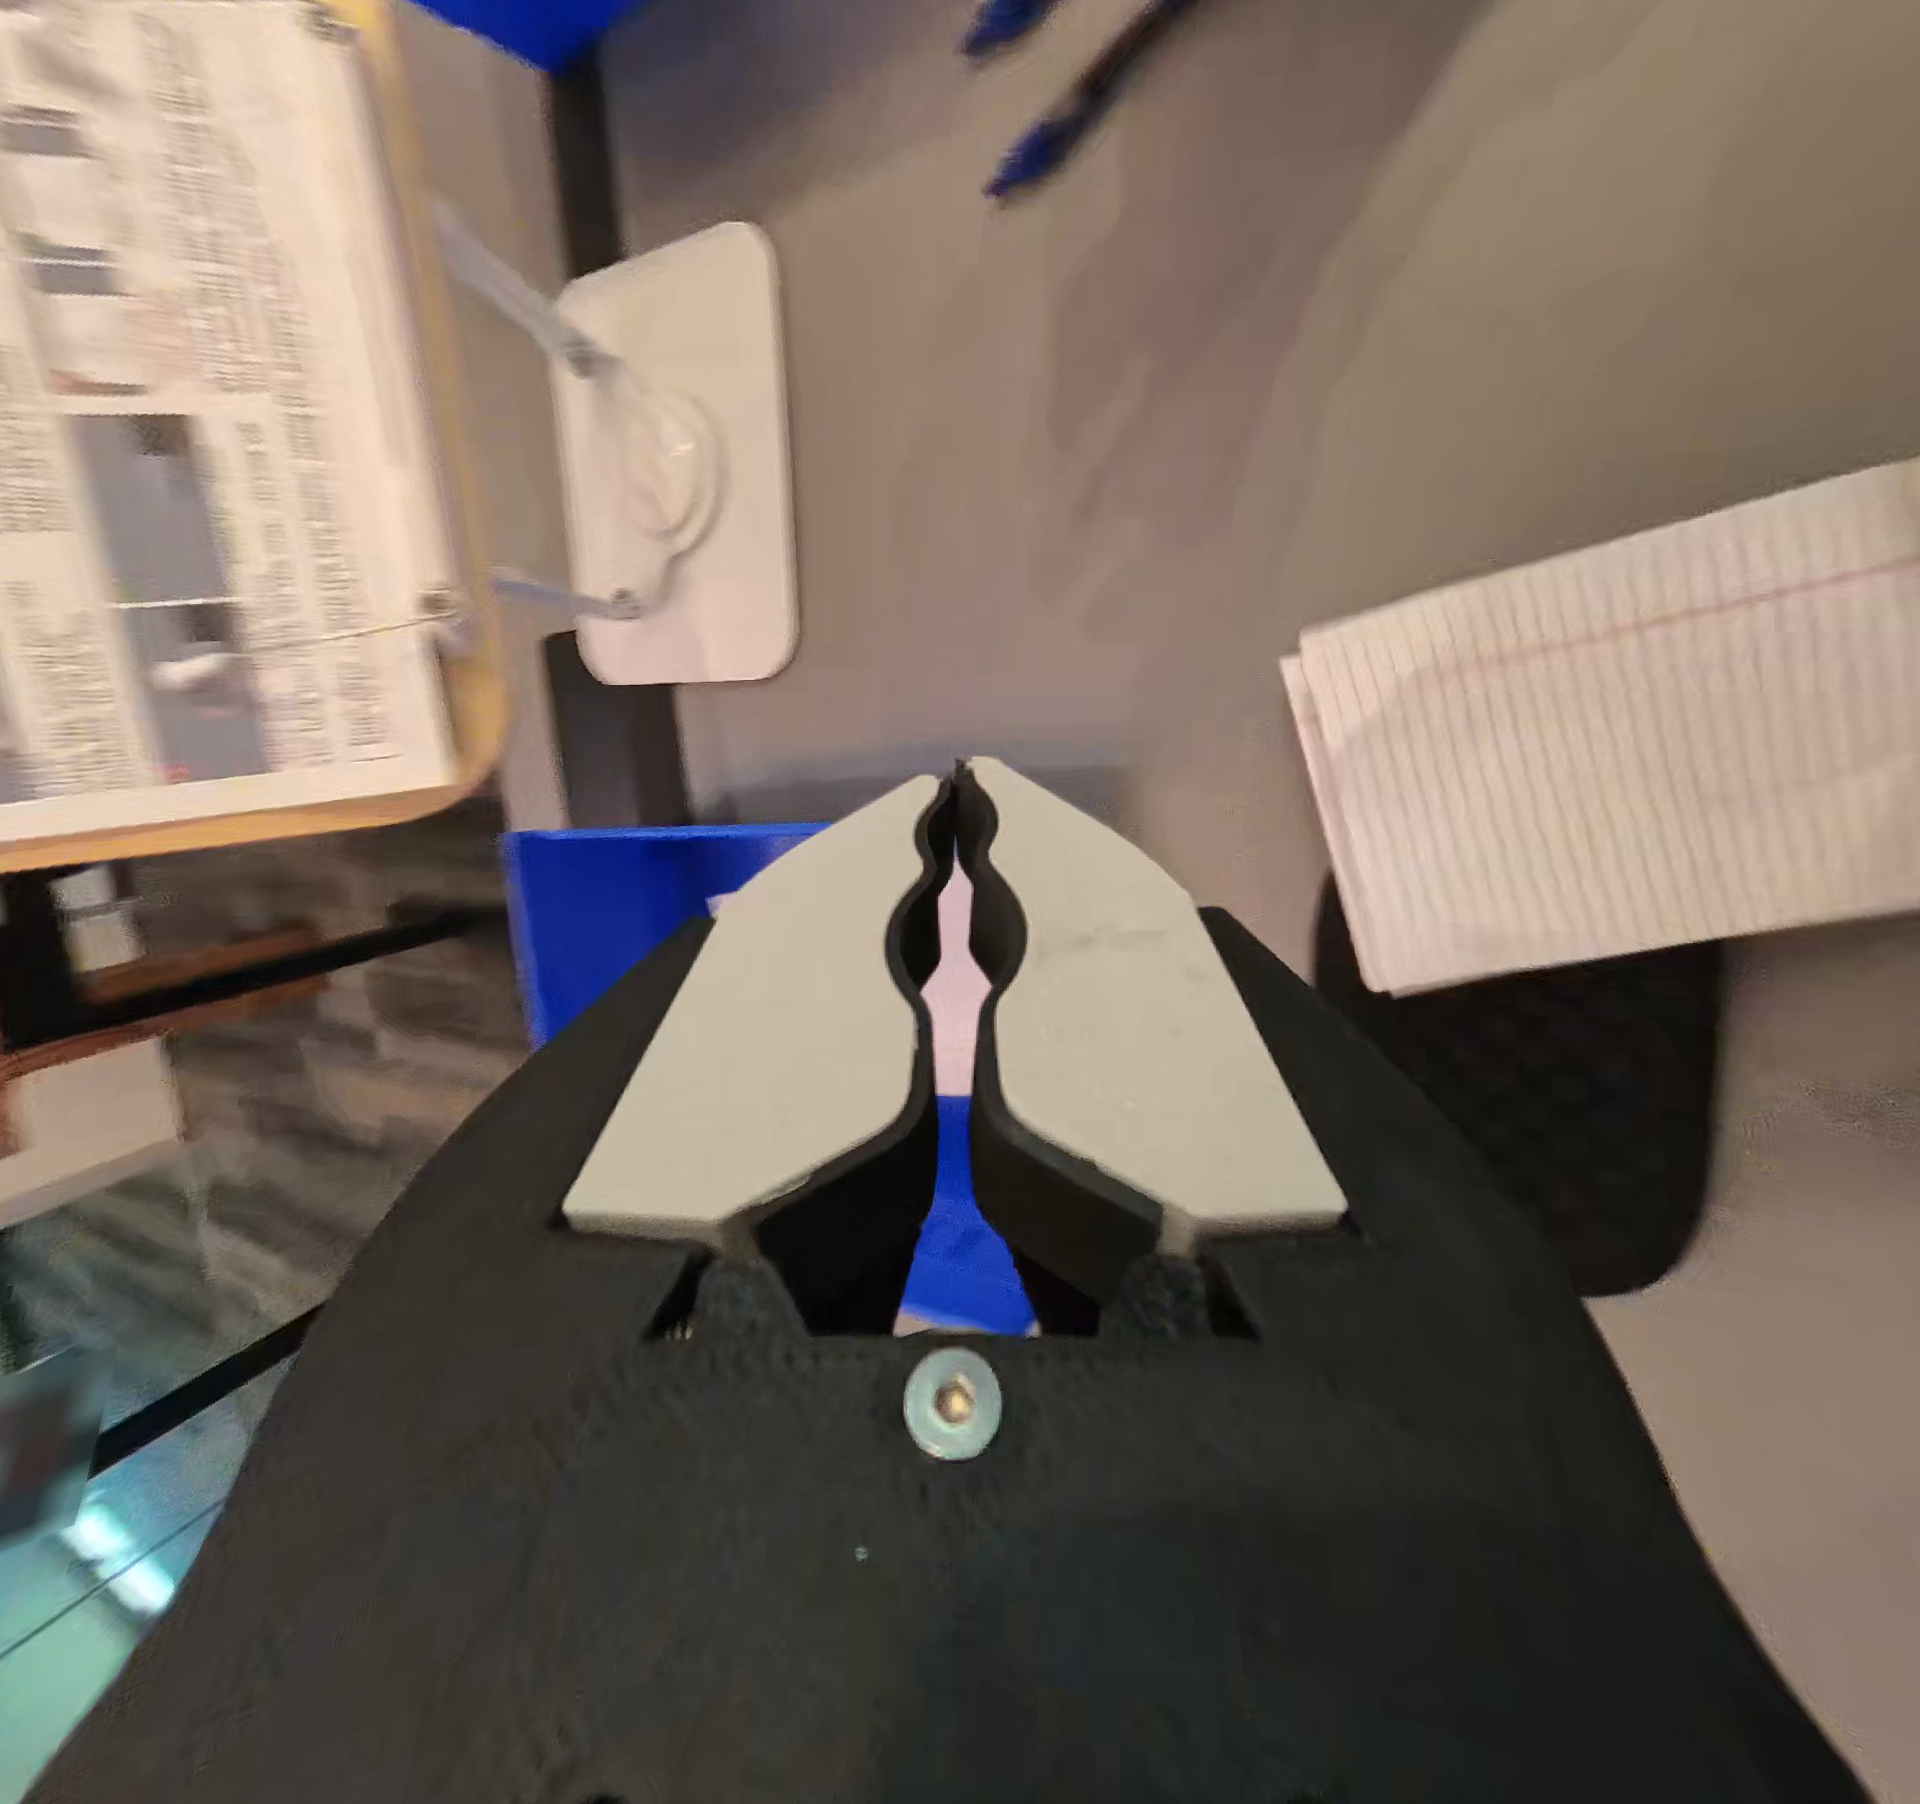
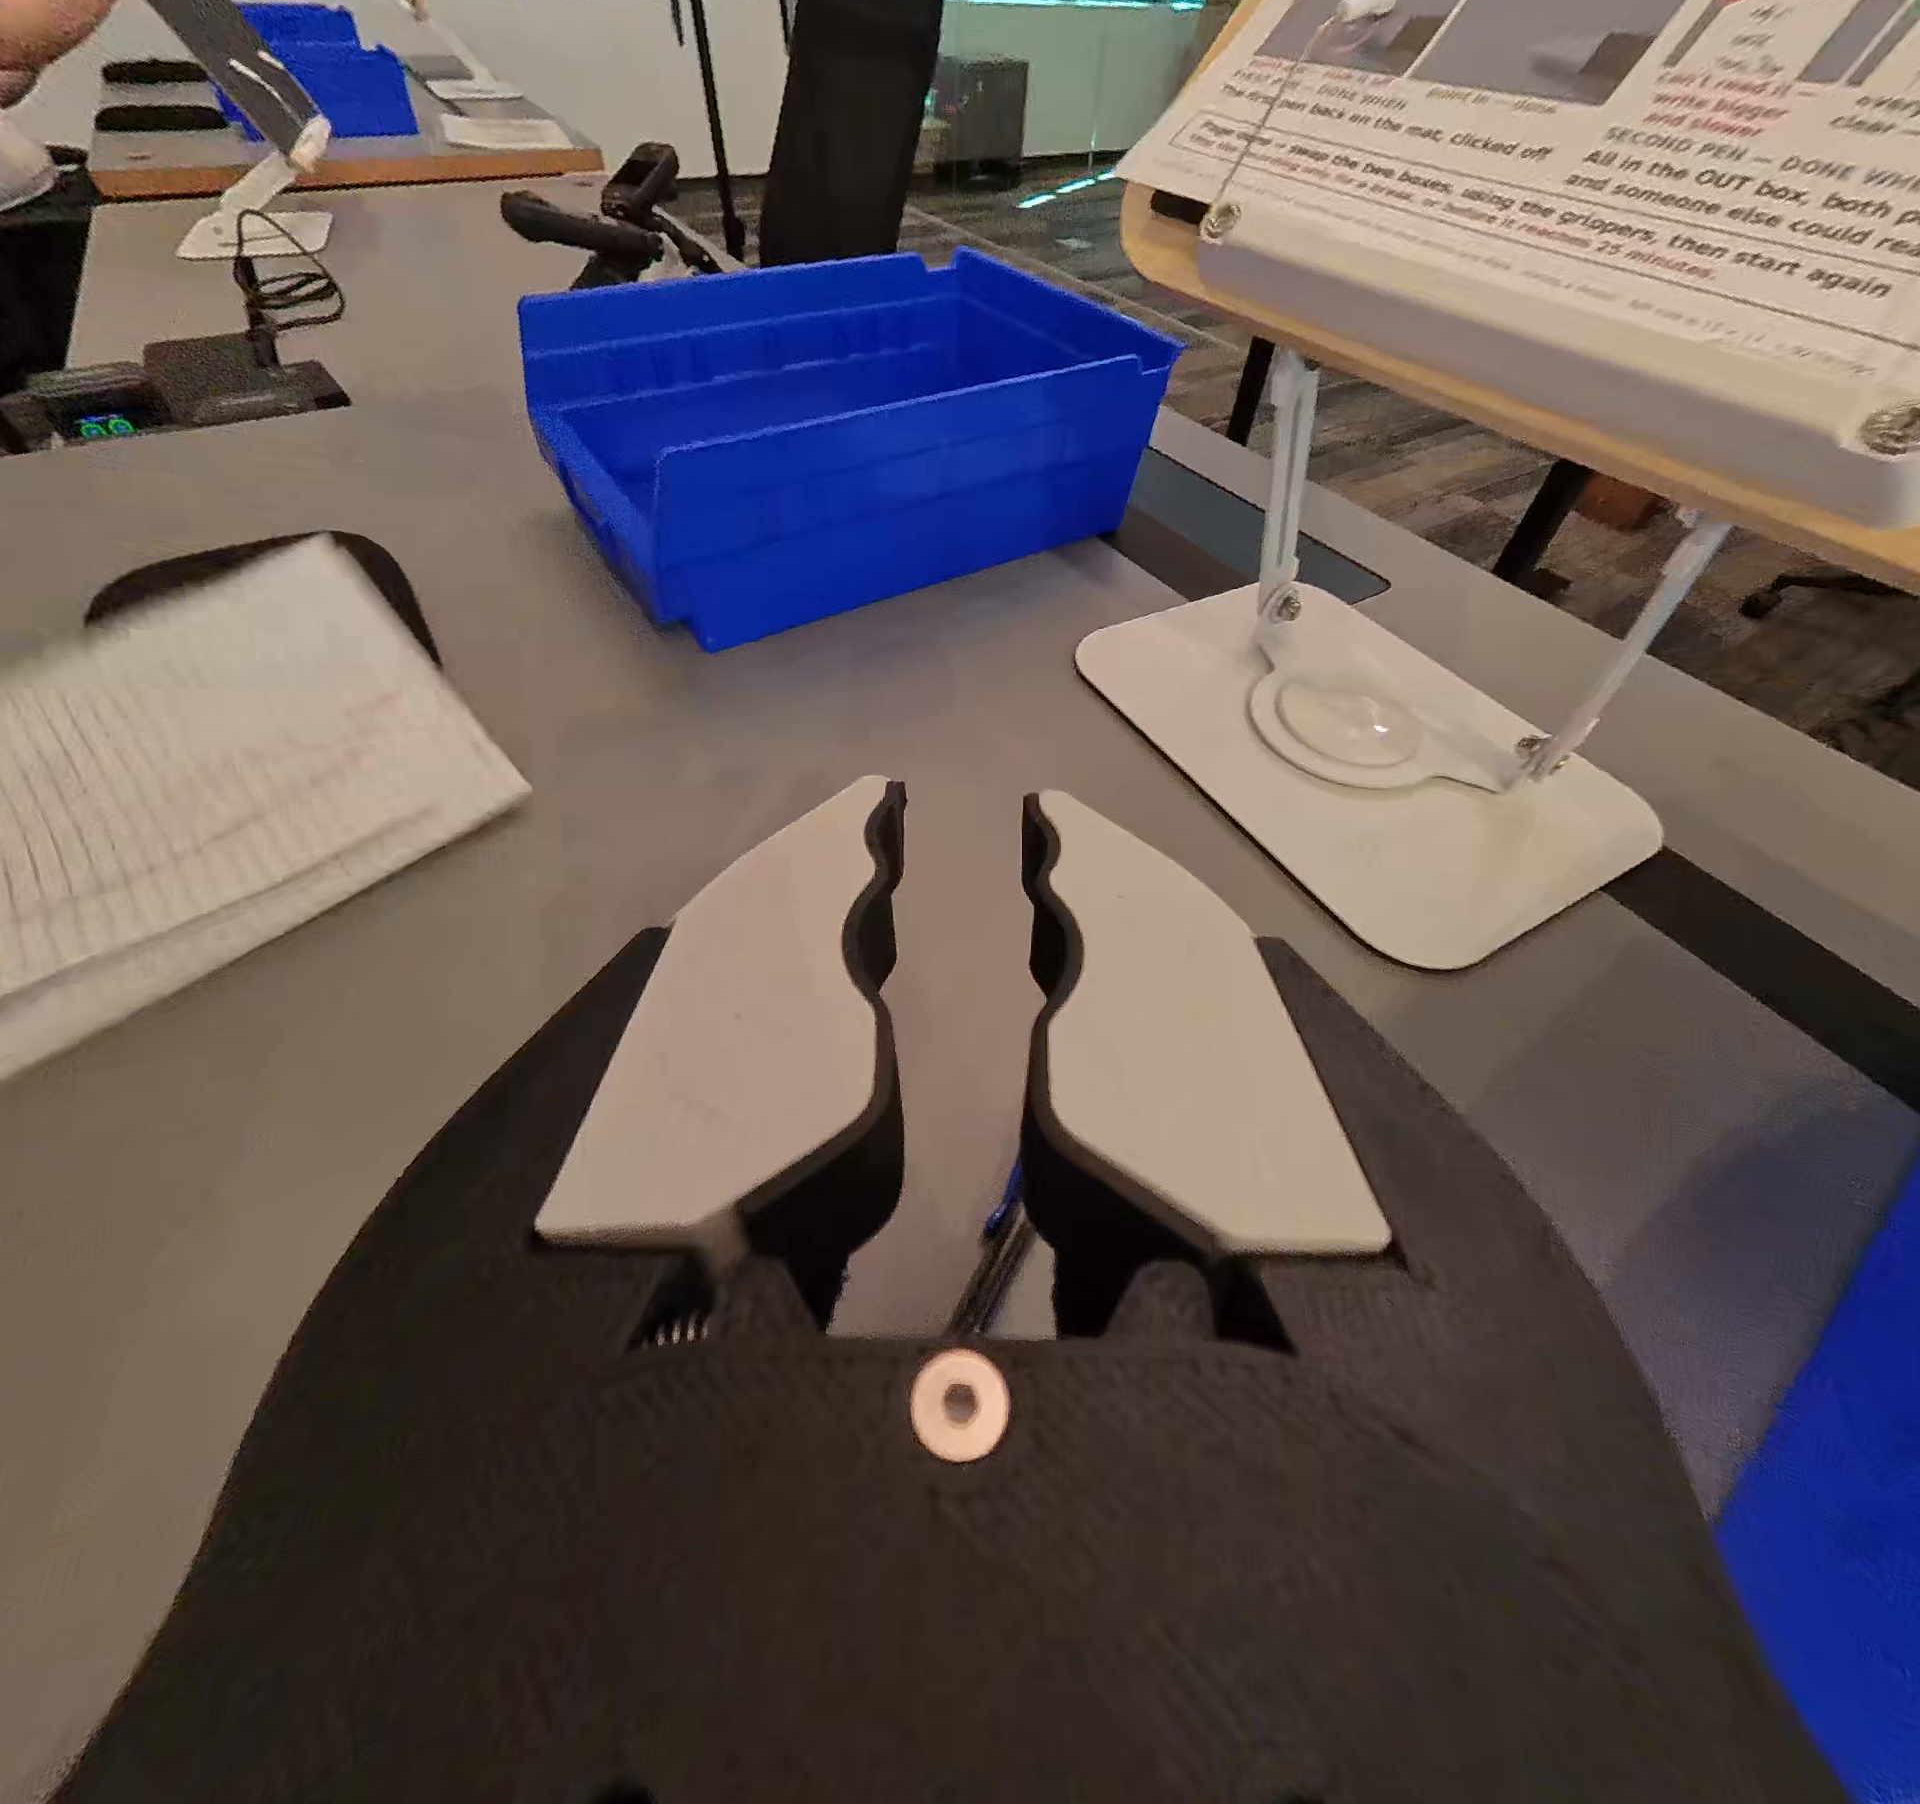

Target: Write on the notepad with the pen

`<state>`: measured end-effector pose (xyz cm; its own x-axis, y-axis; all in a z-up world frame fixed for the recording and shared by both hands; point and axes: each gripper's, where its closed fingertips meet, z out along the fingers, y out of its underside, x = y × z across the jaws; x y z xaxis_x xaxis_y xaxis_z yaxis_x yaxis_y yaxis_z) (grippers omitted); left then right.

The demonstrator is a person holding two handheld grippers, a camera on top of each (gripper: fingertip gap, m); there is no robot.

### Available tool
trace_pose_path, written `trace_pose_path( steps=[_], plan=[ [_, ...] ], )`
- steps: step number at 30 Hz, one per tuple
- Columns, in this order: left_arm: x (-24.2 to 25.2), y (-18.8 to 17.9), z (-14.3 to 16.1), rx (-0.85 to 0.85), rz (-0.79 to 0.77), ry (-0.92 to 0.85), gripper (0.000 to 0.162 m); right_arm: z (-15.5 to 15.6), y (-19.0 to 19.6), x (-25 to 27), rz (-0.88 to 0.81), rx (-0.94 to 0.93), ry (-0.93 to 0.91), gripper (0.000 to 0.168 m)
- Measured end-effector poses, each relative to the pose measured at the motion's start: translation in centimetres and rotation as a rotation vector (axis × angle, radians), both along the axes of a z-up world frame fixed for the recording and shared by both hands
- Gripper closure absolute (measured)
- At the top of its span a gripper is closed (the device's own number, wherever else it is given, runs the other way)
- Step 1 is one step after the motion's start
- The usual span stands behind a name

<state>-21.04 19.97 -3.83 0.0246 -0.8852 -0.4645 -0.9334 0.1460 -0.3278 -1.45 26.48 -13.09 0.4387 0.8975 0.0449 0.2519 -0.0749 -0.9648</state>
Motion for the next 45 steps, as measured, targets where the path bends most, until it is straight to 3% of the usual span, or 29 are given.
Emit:
trace_pose_path(
  steps=[3, 6, 8, 10, 15, 17, 18, 20, 21, 24, 27, 33, 38, 42, 43, 45],
  plan=[
    [-1.5, -2.1, -3.5, -0.095, 0.064, -0.011, 0.162, -0.6, -0.6, -0.9, 0.026, -0.005, -0.036, 0.148],
    [-1.2, -7.5, -7.5, -0.217, -0.053, -0.027, 0.161, -1.3, -1.1, -1.7, 0.056, -0.028, -0.049, 0.147],
    [-1.1, -10.9, -10.5, -0.265, -0.104, 0.026, 0.151, -1.7, -1.1, -1.9, 0.055, -0.037, -0.064, 0.147],
    [0.1, -14.1, -13.4, -0.309, -0.177, 0.047, 0.134, -1.9, -1.3, -2.2, 0.074, -0.052, -0.061, 0.146],
    [0.4, -19.5, -19.0, -0.278, -0.348, 0.254, 0.073, -2.7, -1.0, -2.0, 0.063, -0.062, -0.083, 0.147],
    [-0.7, -20.7, -20.0, -0.210, -0.377, 0.330, 0.074, -2.8, -0.9, -2.0, 0.062, -0.066, -0.083, 0.147],
    [-1.3, -20.5, -20.4, -0.142, -0.368, 0.358, 0.081, -2.8, -0.9, -2.0, 0.060, -0.064, -0.084, 0.147],
    [-2.1, -20.2, -21.4, -0.045, -0.390, 0.372, 0.079, -2.7, -1.0, -2.2, 0.069, -0.065, -0.084, 0.147],
    [-2.3, -19.6, -21.8, 0.014, -0.389, 0.390, 0.087, -2.8, -1.1, -2.3, 0.071, -0.064, -0.086, 0.147],
    [-1.3, -18.5, -22.3, 0.110, -0.388, 0.332, 0.138, -2.9, -1.2, -2.4, 0.068, -0.055, -0.099, 0.147],
    [-0.1, -17.6, -22.5, 0.218, -0.412, 0.335, 0.150, -2.9, -1.2, -2.3, 0.063, -0.052, -0.098, 0.148],
    [2.9, -15.3, -21.6, 0.205, -0.243, 0.324, 0.156, -2.4, -0.9, -1.8, 0.043, -0.051, -0.091, 0.149],
    [6.4, -11.5, -19.1, 0.065, 0.086, 0.243, 0.157, -1.2, -0.2, -0.5, 0.000, -0.054, -0.053, 0.151],
    [10.3, -9.0, -19.5, -0.085, 0.186, 0.157, 0.155, -0.2, 0.4, 0.9, -0.039, -0.040, -0.018, 0.151],
    [11.0, -8.6, -19.3, -0.081, 0.153, 0.134, 0.153, 0.0, 0.5, 1.3, -0.047, -0.040, -0.009, 0.151],
    [11.3, -8.4, -18.3, -0.119, 0.105, 0.108, 0.122, 0.4, 0.9, 2.0, -0.064, -0.040, 0.011, 0.151]
  ],
)
